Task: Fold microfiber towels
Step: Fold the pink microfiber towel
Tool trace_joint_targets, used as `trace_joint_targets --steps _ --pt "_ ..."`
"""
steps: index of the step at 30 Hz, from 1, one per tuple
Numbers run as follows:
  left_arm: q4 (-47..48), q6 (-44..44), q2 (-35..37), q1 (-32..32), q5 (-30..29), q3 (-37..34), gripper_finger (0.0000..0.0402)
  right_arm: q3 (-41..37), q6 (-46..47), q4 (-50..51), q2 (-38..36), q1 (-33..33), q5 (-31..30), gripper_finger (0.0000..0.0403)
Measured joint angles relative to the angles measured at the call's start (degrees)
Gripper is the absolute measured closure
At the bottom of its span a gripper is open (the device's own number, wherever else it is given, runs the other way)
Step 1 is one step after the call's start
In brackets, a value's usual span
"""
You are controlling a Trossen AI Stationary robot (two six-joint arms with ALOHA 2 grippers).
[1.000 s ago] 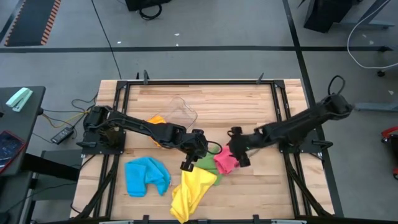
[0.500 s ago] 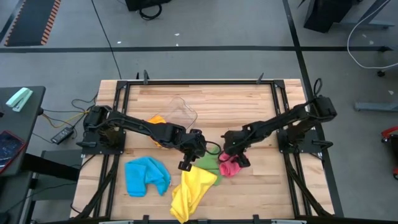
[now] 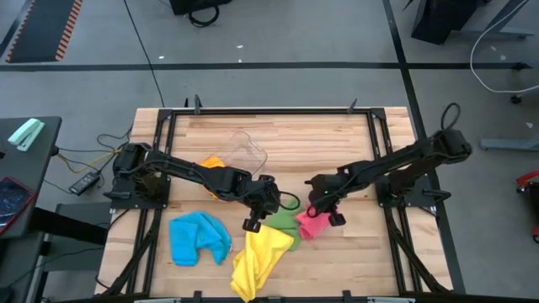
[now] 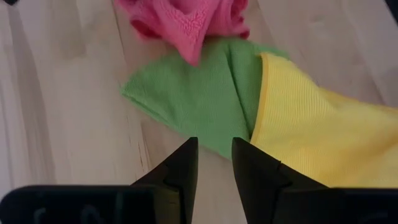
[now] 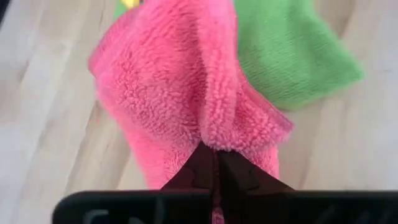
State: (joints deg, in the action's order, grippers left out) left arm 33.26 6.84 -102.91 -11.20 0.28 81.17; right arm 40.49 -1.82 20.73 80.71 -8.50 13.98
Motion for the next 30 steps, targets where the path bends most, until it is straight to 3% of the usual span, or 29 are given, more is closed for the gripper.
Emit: trace_joint_targets --steps 3,7,14,21,24,30 --pt "-1.0 0.1 0.0 0.0 0.0 0.0 0.0294 0.0 1.9 0.0 -2.6 0.1 -3.4 0.0382" --pt "-1.4 -0.2 0.0 0.0 0.0 0.0 0.0294 0.0 1.6 0.3 -3.1 0.7 -8.9 0.0329" --pt "-1.5 -0.2 0.0 0.0 0.0 0.0 0.0294 1.6 3.3 7.1 -3.8 2.0 -9.5 0.0223" --pt "-1.6 -0.2 0.0 0.0 0.0 0.0 0.0294 3.3 4.1 7.9 -6.2 -3.0 -11.9 0.0194" --pt "-1.5 -0.3 0.0 0.0 0.0 0.0 0.0294 3.2 4.2 7.3 -4.1 -7.6 -18.2 0.0191" --pt "-0.4 -0.3 0.0 0.0 0.0 0.0 0.0294 2.5 5.6 4.1 3.5 -21.3 -38.2 0.0191"
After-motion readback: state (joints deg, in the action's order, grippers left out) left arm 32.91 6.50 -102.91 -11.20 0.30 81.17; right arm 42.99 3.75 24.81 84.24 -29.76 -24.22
